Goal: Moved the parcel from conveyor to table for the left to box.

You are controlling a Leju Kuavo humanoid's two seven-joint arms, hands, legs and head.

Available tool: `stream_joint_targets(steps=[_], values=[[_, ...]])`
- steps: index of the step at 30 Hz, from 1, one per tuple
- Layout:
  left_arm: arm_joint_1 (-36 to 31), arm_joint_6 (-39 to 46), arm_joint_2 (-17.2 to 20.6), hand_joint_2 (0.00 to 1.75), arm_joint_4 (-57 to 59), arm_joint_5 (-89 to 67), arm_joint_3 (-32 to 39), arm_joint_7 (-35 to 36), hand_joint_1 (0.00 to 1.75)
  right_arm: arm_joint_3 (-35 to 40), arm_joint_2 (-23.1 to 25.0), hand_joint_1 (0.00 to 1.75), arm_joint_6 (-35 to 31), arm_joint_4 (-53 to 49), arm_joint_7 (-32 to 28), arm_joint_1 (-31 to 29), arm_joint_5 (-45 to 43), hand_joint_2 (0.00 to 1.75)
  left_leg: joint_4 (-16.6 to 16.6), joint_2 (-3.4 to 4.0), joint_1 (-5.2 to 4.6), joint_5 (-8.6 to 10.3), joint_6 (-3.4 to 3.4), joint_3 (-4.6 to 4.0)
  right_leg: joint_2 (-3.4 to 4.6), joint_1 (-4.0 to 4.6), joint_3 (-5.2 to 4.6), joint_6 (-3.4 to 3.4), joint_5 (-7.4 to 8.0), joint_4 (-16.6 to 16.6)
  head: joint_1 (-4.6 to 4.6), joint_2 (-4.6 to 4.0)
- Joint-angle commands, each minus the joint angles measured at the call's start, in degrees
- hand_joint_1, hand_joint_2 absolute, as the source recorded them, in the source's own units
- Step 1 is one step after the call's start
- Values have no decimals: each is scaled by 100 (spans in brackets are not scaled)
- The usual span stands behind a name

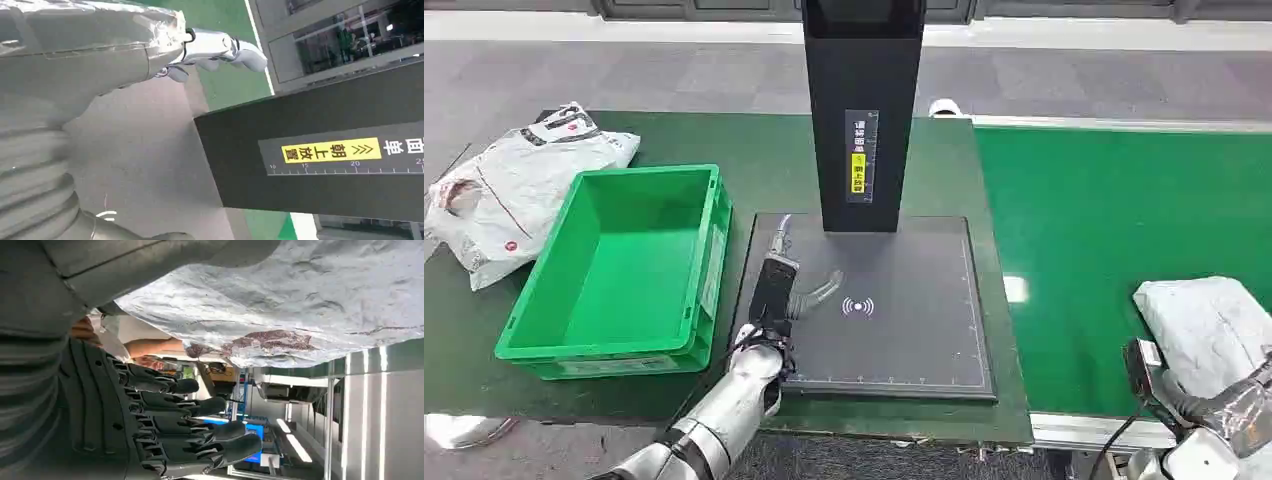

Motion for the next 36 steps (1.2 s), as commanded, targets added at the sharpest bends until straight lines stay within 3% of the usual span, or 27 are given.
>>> stream_joint_targets(steps=[1, 18, 19, 20, 36], values=[[-163, -35, 54, 175, 275, 0, 203, 23, 0, 277, -70, 0, 22, 405, 6, -223, -12, 175, -3, 11, 0, -2, -1, 7, 11, 1, 3, -3, 2, -3, 0, 0], [-163, -35, 54, 175, 275, 0, 203, 23, 0, 277, -70, 0, 22, 405, 6, -223, -12, 175, -4, 13, 0, -3, -2, 10, 13, 0, 6, -3, 1, -4, 0, 0], [-560, -299, -196, 175, 876, 51, 255, 114, 0, 1138, -714, 0, 2182, 2403, 2018, -1103, -12, 175, -7, 20, 3, -4, -2, 18, 21, 3, 14, -6, 3, -11, 0, 0], [-712, -245, -298, 175, 1110, 50, 290, 40, 0, 1133, -715, 0, 3483, 2484, 2018, -1148, -12, 175, -5, 17, 1, -4, -2, 15, 17, 2, 10, -4, 2, -6, 0, 0], [-869, -172, -378, 175, 1359, 77, 358, -34, 0, 1024, -691, 0, 3482, 2533, 2018, -1181, -12, 175, 1, 3, 3, 13, 21, 32, 5, 4, 51, 23, 23, -35, 0, 0]])
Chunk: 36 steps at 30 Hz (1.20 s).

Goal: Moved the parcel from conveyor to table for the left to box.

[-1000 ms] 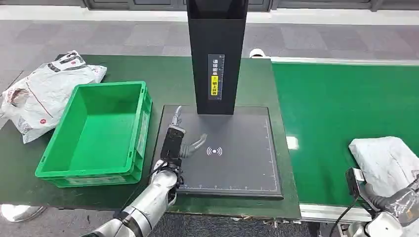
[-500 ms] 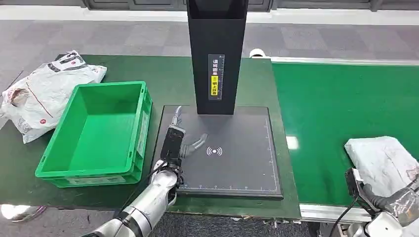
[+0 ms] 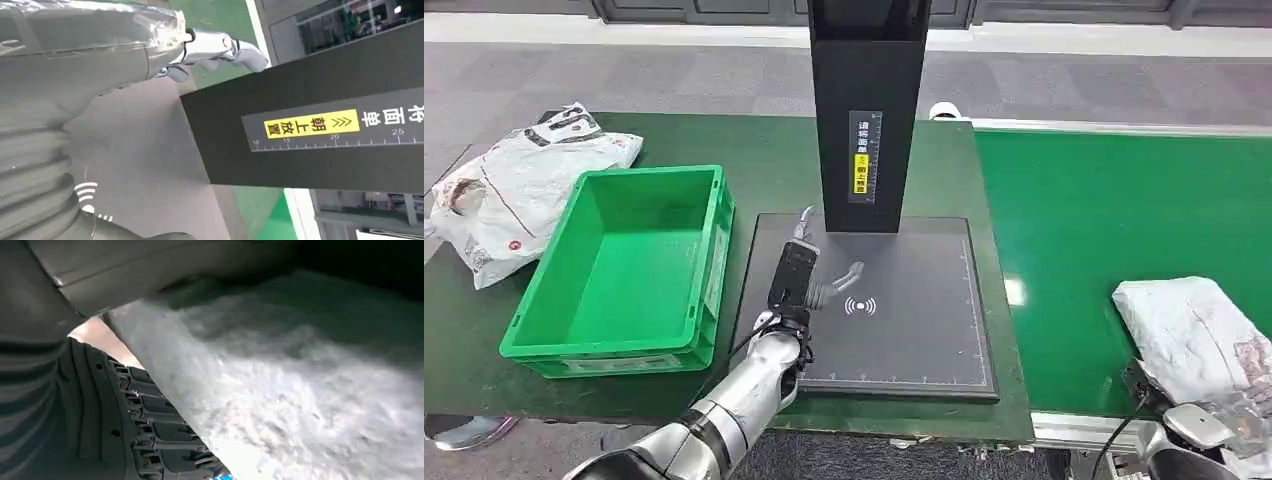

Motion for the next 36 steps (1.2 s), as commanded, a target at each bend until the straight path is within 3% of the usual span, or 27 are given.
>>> stream_joint_targets(steps=[1, 4, 5, 6, 11, 12, 19, 34, 36], values=[[-303, -49, 17, 175, 574, 42, 260, -40, 0, 305, -61, 0, 92, 712, 407, -121, -7, 175, -5, -1, 2, 4, 1, 5, -1, 2, 8, 0, 6, -11, 0, 0], [-317, -90, 15, 175, 585, 37, 259, -54, 0, 375, -52, 0, 71, 693, 407, -29, -7, 175, -13, -4, 2, 11, 5, 4, -4, 3, 13, 4, 14, -24, 0, 0], [-316, -82, 16, 175, 581, 45, 272, -56, 0, 393, -26, 12, 19, 663, 407, -9, -7, 175, -6, -5, 4, 7, 6, 4, -3, 4, 14, 9, 13, -18, 0, 0], [-295, -42, 25, 175, 558, 55, 307, -75, 0, 370, 16, 175, -162, 625, 363, 4, -12, 175, -1, -6, 6, 5, 6, 3, -3, 6, 16, 12, 13, -19, 0, 0], [-260, -52, 55, 175, 528, 52, 335, -88, 0, 318, 68, 175, -220, 645, 266, -64, -38, 175, -9, -2, -1, 7, 6, 4, 1, -1, 15, 11, 15, -23, 0, 0], [-228, 10, 65, 175, 498, 70, 398, -95, 0, 244, 125, 175, -641, 605, -5, -104, -68, 175, -3, -2, 2, 4, 6, 0, 1, 1, 12, 12, 15, -20, 2, 0], [-126, 122, 138, 175, 351, -8, 479, -114, 0, 188, 434, 175, -1953, 441, -714, -392, -26, 175, -10, 25, 0, 2, 3, -7, 28, 0, -6, 8, 19, -15, 2, 0], [-127, 115, 144, 175, 329, -13, 483, -98, 0, 178, 435, 175, -1997, 453, -724, -358, -27, 175, -7, 8, -1, 5, 4, -21, 13, -3, -19, 11, 14, -6, 2, 0], [-84, 160, 161, 175, 234, -66, 519, -64, 0, 105, 502, 175, -2514, 366, -1053, -337, -49, 175, -9, 13, -2, 5, 3, -19, 17, -3, -18, 10, 15, -8, 2, 0]])
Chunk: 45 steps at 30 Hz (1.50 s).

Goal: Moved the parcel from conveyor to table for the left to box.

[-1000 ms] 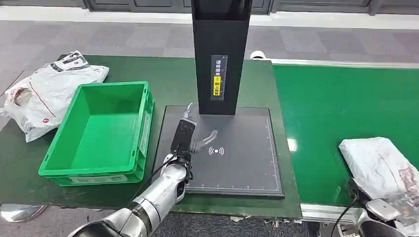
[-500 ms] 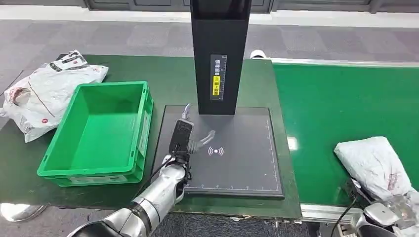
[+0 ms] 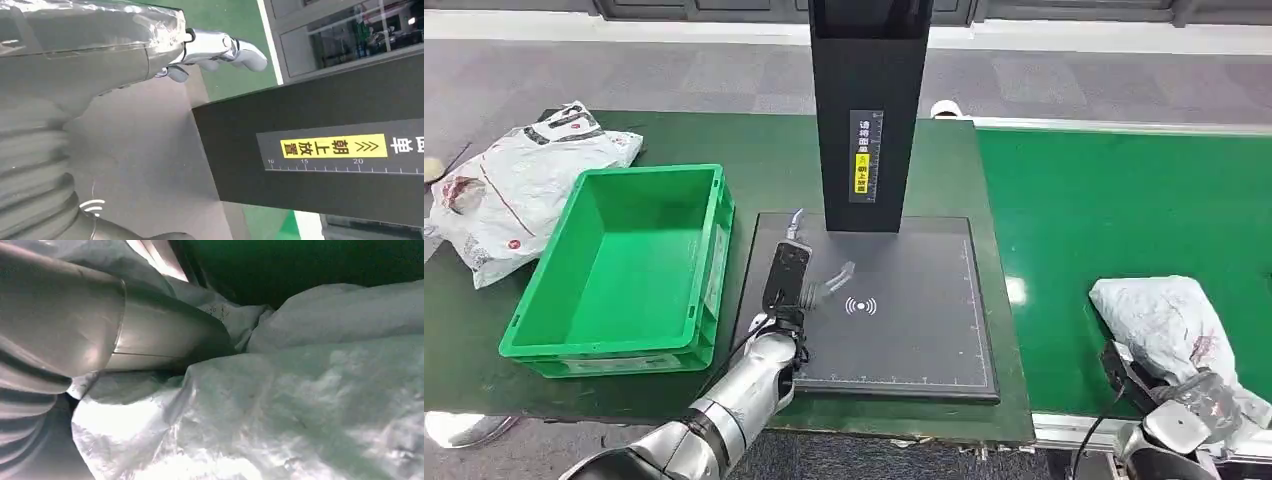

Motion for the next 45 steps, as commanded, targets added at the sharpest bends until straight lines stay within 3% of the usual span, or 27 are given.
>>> stream_joint_targets(steps=[1, 2, 4, 7, 8, 11, 12, 13, 15, 23, 26, 30, 31, 35, 36, 37, 38, 39, 45], values=[[-33, 82, 175, 175, -19, -83, 261, 68, 0, 32, 289, 175, -975, -47, -547, -195, -23, 175, -9, 28, 1, -3, -5, 14, 29, 2, 5, -8, 6, -10, 0, 0], [19, 96, 200, 175, -123, -121, 285, 86, 0, -13, 404, 175, -1377, -314, -831, -168, -80, 175, -8, 30, 1, -4, -5, 14, 30, 2, 3, -8, 5, -7, 0, 0], [113, 121, 251, 175, -335, -199, 320, 135, 0, -229, 772, 175, -1377, -1880, -1580, 238, -410, 175, -3, 25, 1, -3, -3, 3, 25, 1, -4, -5, 5, -2, 0, 0], [251, 156, 332, 175, -726, -327, 341, 236, 0, -635, 1635, 175, -1377, -4067, -3185, 689, -1193, 175, -11, 73, 0, -6, -10, 9, 73, 1, -19, -14, 14, -2, 0, 0], [278, 186, 359, 175, -850, -395, 326, 279, 0, -607, 2003, 175, -1377, -4711, -3849, 812, -1589, 175, -7, 58, 1, -6, -8, 3, 58, 2, -16, -11, 11, 3, 0, 0], [388, 272, 365, 175, -1078, -515, 342, 292, 0, 234, 2627, 175, -1377, -5697, -4604, 1247, -2147, 175, -7, 65, 3, -4, -16, 0, 67, 4, -34, -18, 10, 16, 0, 0], [364, 261, 377, 175, -1125, -579, 277, 193, 0, 1072, 2591, 175, -1377, -5721, -5337, 1289, -2541, 175, -13, 76, 5, -5, -22, 9, 78, 6, -31, -24, 9, 16, -2, 0], [261, 224, 368, 175, -1173, -565, 227, 281, 0, 1798, 2926, 175, -1377, -5802, -4478, 1208, -1688, 175, -7, 42, 4, 3, -22, -7, 43, 5, -38, -19, 2, 22, -2, 0], [219, 208, 373, 175, -1204, -561, 196, 380, 0, 2220, 2856, 175, -1377, -5812, -4027, 1109, -1465, 175, -2, 82, 9, -6, -35, -7, 84, 9, -54, -37, -4, 43, -2, 0], [246, 225, 435, 175, -1164, -430, 184, 328, 0, 2236, 2568, 175, -1377, -5259, -4255, 839, -1737, 175, -14, 9, 11, 18, -42, -10, 10, 10, -47, -45, -13, 35, -2, 0], [217, 197, 435, 175, -1136, -409, 146, 325, 0, 2480, 2526, 175, -1377, -4935, -4213, 748, -1672, 175, -14, 25, 10, 15, -41, -9, 26, 8, -44, -45, -9, 33, -2, 0], [237, 152, 506, 175, -1172, -334, 46, 324, 0, 4166, 2119, 175, -1205, -3719, -3495, 496, -2047, 175, -22, 36, 8, 16, -46, 5, 37, 8, -32, -50, -2, 22, -2, 0], [230, 129, 530, 175, -1160, -322, 14, 323, 0, 4411, 2109, 175, -759, -3526, -3400, 471, -2205, 175, -17, 32, 9, 16, -45, -2, 34, 9, -36, -46, -1, 24, -2, 0], [227, 124, 554, 175, -1145, -294, 11, 313, 0, 4566, 2102, 175, -583, -3504, -3433, 506, -2471, 175, -23, 35, 10, 17, -46, 6, 35, 11, -31, -49, -3, 21, -2, 0], [203, 126, 570, 175, -1121, -288, -16, 309, 0, 4727, 2043, 175, 90, -3409, -3375, 439, -2796, 175, -28, 36, 8, 19, -47, 10, 38, 9, -32, -52, -1, 19, -2, 0], [182, 109, 589, 175, -1101, -273, -38, 322, 0, 4926, 1987, 141, 452, -3311, -3155, 375, -2703, 175, -24, 27, 8, 20, -46, 3, 28, 10, -38, -52, -3, 22, -2, 0], [173, 106, 603, 175, -1094, -260, -46, 332, 0, 5016, 1974, 38, 766, -3184, -2989, 336, -2768, 175, -18, 22, 6, 21, -45, -7, 22, 8, -48, -49, -5, 29, -2, 0], [157, 100, 613, 175, -1082, -258, -54, 341, 0, 5124, 1956, 0, 974, -3058, -2875, 288, -2752, 175, -25, 24, 10, 19, -46, 5, 25, 14, -35, -51, -4, 20, -2, 0], [64, -10, 604, 175, -944, -183, -78, 387, 0, 5445, 1505, 0, 1845, -2810, -2598, 99, -2742, 175, -19, 11, 12, 25, -44, 0, 16, 13, -39, -52, -5, 28, -2, 0]])
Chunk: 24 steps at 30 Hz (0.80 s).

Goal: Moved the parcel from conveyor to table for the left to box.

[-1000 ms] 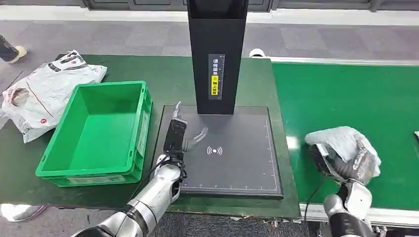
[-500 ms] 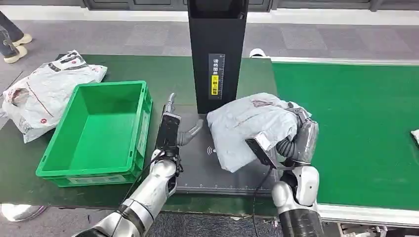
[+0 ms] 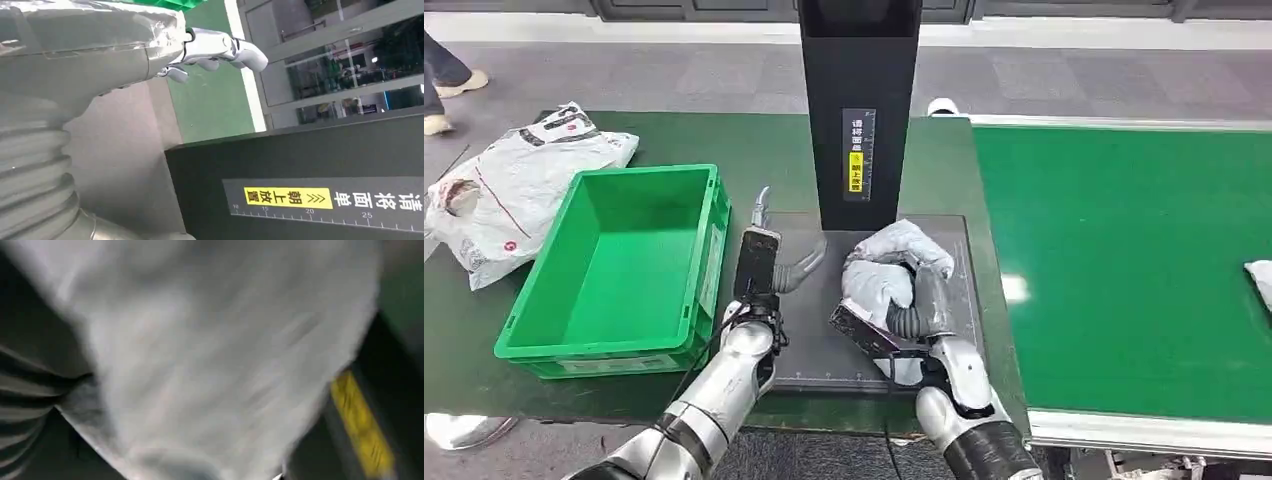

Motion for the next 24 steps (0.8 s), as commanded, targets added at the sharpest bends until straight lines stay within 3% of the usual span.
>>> stream_joint_targets(steps=[1, 13, 18, 20, 22, 24], values=[[-274, -137, 218, 175, 365, 131, -206, 50, 0, 1123, -911, 0, 857, 1000, 209, -458, -63, 175, -15, -7, 4, 6, 2, 22, -8, 5, 29, -2, 7, -22, 0, 0], [-213, -194, 235, 175, 277, 200, -195, 46, 0, 1002, -938, 0, 771, 794, 137, -430, -245, 175, -4, -8, 1, 3, 2, 46, -13, 2, 58, 1, 9, -19, 0, 0], [-26, -264, 225, 175, -118, 250, -137, 108, 0, 96, -652, 0, -365, 115, -141, -358, -966, 175, -7, -1, -2, 6, 3, 43, -7, -1, 51, 0, 13, -19, 0, 0], [46, -205, 192, 175, -281, 199, -173, 84, 0, -412, -538, 0, -1244, -272, -711, -64, -1541, 175, -7, -3, -3, 7, 3, 39, -8, -2, 48, 0, 13, -18, 0, 0], [84, -142, 178, 175, -357, 123, -251, 45, 0, -696, -518, 0, -1642, -396, -1220, 149, -2084, 175, -7, -3, -1, 4, 3, 41, -7, 0, 50, 0, 12, -19, 0, 0], [85, -126, 164, 175, -363, 117, -261, 48, 0, -705, -551, 0, -1672, -394, -1271, 190, -2122, 175, 0, -10, -2, 2, 3, 36, -13, -1, 48, 2, 8, -12, 0, 0]])
